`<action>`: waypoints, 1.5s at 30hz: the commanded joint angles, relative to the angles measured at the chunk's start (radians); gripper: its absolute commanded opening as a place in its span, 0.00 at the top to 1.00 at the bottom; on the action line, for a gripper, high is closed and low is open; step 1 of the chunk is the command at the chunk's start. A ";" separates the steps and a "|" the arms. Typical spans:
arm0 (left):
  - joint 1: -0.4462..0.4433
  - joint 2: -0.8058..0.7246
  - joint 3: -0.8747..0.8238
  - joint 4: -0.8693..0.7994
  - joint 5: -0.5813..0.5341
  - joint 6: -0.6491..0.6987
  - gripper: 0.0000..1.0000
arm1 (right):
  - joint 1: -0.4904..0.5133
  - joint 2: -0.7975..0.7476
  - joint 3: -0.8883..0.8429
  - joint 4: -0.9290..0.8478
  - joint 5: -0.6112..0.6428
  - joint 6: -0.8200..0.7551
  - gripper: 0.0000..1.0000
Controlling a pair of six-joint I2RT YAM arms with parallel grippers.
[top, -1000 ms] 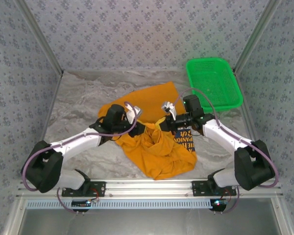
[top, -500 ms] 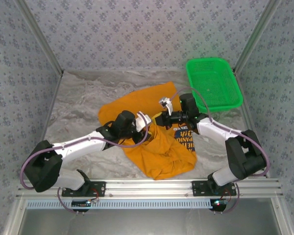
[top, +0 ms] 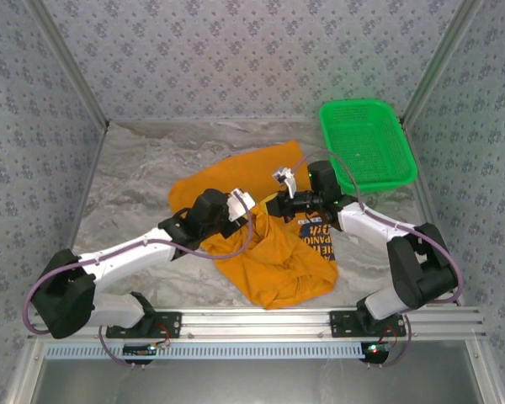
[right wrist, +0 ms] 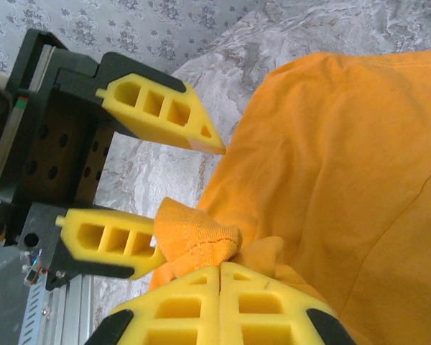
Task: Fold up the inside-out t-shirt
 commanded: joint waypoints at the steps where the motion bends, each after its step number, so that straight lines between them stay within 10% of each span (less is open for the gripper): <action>1: -0.021 0.007 0.044 0.025 0.035 0.132 0.51 | 0.010 0.003 0.026 -0.010 0.000 0.015 0.96; 6: -0.020 0.052 0.094 0.034 0.035 0.196 0.63 | 0.017 0.019 0.026 0.007 -0.005 0.028 0.95; 12: -0.019 0.099 0.135 0.017 0.084 0.259 1.00 | 0.021 0.017 0.027 0.014 0.004 0.032 0.92; 24: 0.239 0.167 0.297 -0.181 0.647 -0.311 1.00 | 0.088 -0.307 -0.225 0.248 0.415 -0.409 0.65; 31: 0.266 0.284 0.387 -0.306 0.871 -0.564 1.00 | 0.294 -0.412 -0.192 -0.064 0.334 -0.929 0.59; 45: 0.274 0.244 0.354 -0.298 0.928 -0.701 0.98 | 0.337 -0.132 -0.113 0.040 0.571 -0.830 0.55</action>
